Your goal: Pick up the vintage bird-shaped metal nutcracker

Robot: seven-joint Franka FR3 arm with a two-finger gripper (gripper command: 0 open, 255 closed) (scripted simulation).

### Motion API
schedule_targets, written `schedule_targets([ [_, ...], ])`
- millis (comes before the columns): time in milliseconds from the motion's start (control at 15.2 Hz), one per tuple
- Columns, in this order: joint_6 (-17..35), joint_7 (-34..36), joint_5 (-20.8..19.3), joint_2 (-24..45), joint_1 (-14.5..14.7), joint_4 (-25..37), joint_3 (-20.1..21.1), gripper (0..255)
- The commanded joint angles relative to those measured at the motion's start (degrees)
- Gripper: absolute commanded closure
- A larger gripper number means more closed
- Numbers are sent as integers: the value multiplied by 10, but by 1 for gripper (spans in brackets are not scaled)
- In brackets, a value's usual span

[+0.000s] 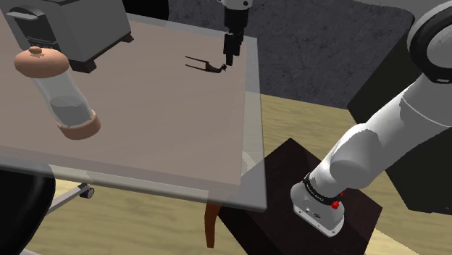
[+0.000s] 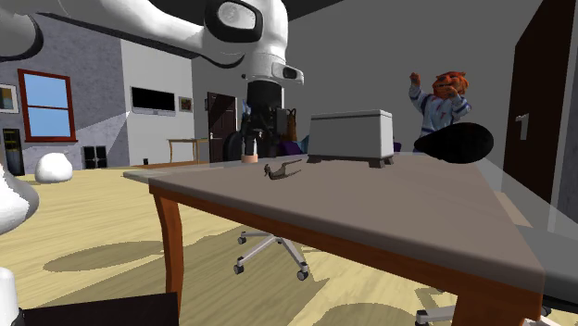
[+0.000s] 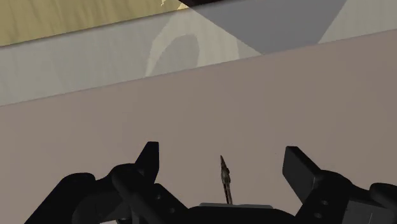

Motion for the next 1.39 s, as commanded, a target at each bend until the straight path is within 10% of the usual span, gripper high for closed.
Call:
schedule_targets([
  [0,-15,-19,-7,53,9,59,10,0],
  [330,-73,-60,-30,174,35,215,33,0],
  [924,-10,-58,-29,164,33,143,32,0],
  [990,-12,-57,-29,164,34,144,32,255],
  [1320,-11,-57,-29,164,34,144,32,255],
])
